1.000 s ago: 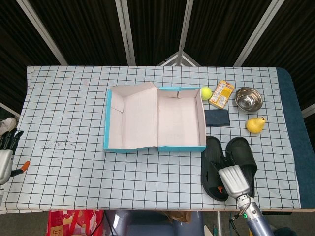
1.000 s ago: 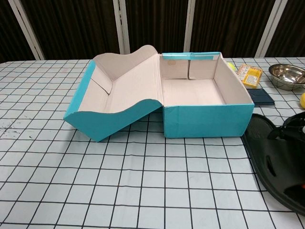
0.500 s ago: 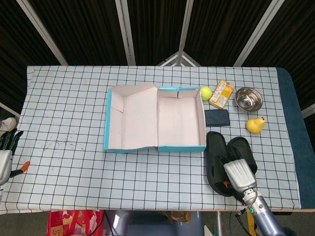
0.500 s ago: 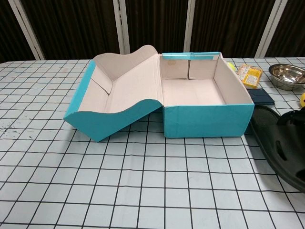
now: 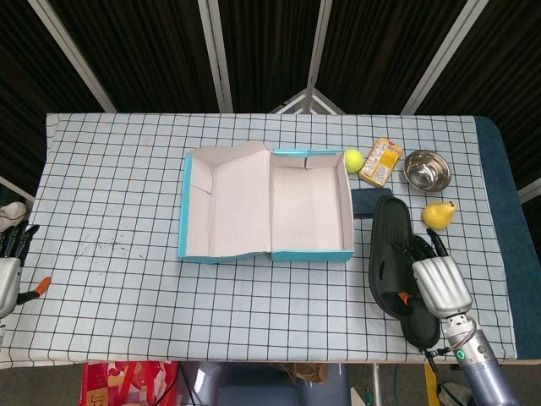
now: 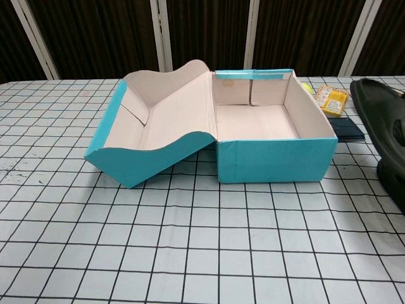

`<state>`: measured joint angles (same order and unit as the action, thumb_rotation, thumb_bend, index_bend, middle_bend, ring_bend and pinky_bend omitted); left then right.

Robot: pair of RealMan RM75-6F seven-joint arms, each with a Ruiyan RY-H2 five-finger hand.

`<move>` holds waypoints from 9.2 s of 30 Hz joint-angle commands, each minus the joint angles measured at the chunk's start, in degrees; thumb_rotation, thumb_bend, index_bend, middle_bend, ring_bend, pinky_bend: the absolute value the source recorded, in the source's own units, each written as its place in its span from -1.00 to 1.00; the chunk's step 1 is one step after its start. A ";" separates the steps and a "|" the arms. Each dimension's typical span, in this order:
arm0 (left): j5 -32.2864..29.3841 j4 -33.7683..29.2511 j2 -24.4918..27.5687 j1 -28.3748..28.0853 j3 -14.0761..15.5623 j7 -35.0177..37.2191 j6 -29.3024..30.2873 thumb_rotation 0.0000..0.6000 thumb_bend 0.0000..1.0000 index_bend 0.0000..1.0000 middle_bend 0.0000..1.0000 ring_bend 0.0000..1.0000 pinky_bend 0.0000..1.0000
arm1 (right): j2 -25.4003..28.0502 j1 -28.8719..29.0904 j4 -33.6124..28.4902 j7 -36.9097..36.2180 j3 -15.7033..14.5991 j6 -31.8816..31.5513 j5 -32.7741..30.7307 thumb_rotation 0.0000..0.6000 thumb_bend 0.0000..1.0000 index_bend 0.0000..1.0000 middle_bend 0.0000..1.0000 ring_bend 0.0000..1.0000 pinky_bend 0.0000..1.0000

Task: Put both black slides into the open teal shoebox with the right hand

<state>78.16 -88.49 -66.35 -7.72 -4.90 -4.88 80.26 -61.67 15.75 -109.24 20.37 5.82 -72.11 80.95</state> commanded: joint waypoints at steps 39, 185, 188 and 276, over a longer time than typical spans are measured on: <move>-3.76 1.24 -0.95 -0.67 -1.65 0.74 -1.46 1.00 -0.28 -0.89 -1.00 -1.00 -0.78 | -24.19 35.73 16.84 -5.96 20.07 16.01 -34.60 1.00 -0.28 0.43 -0.06 -0.56 -1.00; 0.80 9.84 -5.82 -2.73 -1.25 1.60 -0.25 1.00 -0.29 -0.85 -1.00 -1.00 -0.78 | -19.37 43.77 19.64 -9.43 14.47 27.65 -58.61 1.00 -0.01 0.53 0.05 -0.45 -1.00; 0.77 9.89 -5.83 -2.73 -1.25 1.61 -0.29 1.00 -0.28 -0.85 -1.00 -1.00 -0.78 | -20.12 44.21 20.83 -9.78 14.23 28.25 -58.67 1.00 -0.01 0.53 0.05 -0.45 -1.00; 0.22 9.40 -5.60 -2.91 -1.07 1.30 -1.25 1.00 -0.28 -0.83 -1.00 -1.00 -0.78 | -34.48 38.18 44.42 -28.50 12.02 32.55 -24.33 1.00 -0.01 0.54 0.05 -0.45 -1.00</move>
<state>78.38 -79.09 -71.95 -10.63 -5.97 -3.59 79.01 -95.99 53.81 -65.02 -8.84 17.88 -39.42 56.96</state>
